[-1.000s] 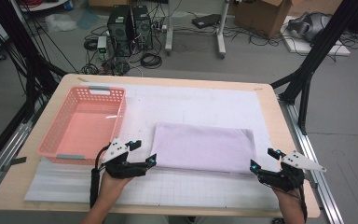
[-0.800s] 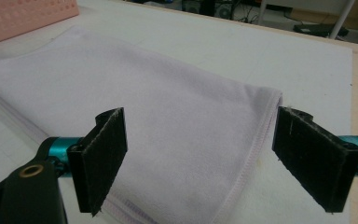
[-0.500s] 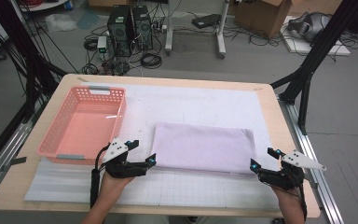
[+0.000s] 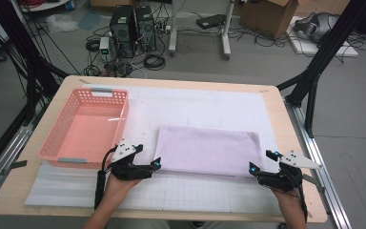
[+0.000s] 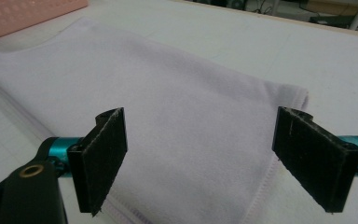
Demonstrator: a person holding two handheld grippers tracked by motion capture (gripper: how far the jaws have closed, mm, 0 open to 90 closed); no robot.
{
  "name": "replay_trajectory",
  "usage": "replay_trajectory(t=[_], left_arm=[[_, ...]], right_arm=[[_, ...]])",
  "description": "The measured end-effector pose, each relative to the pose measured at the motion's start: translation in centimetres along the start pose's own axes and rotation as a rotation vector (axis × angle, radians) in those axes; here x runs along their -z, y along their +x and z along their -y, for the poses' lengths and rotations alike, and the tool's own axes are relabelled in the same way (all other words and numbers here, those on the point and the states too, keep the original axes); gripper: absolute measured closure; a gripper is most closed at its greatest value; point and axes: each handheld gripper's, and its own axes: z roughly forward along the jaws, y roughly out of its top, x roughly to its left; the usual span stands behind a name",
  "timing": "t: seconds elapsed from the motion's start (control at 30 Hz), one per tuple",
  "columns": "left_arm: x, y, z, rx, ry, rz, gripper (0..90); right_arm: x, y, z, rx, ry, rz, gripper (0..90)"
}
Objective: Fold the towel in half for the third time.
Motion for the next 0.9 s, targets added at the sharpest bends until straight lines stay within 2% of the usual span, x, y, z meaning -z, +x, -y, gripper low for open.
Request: replay_trajectory(t=[0.03,0.23,0.3,0.37,0.43,0.7,0.77,0.83,0.9], left_arm=[[0.0,0.1,0.0,0.005,0.007,-0.002,16.6],[-0.5,0.4,0.1,0.032,0.032,0.005,22.7],[-0.7,0.5,0.1,0.045,0.057,0.004,24.1],[-1.0,0.7,0.2,0.077,0.101,-0.004,30.0],[-1.1,0.8,0.2,0.088,0.115,-0.002,31.3],[-1.8,0.4,0.6,0.085,0.165,0.022,35.2],[-2.1,0.0,0.8,0.044,0.199,0.020,34.5],[-2.2,-0.2,0.8,0.047,0.208,0.020,35.8],[-2.2,-0.2,0.8,0.031,0.217,0.010,39.4]], right_arm=[[0.0,0.0,0.0,0.010,0.001,-0.003,16.8],[0.0,0.2,-0.1,-0.001,-0.007,-0.027,16.8],[-0.1,0.1,-0.1,-0.002,-0.002,-0.029,16.7],[-0.3,0.2,-0.1,-0.004,0.007,-0.033,16.8],[-0.5,0.3,-0.1,0.000,0.017,-0.038,16.7],[-0.8,0.4,-0.1,0.008,0.032,-0.045,16.8],[-0.8,0.5,-0.1,0.008,0.029,-0.046,16.8],[-0.7,0.5,-0.2,0.015,0.023,-0.048,16.9],[-0.6,0.4,-0.3,0.017,0.014,-0.045,16.9]])
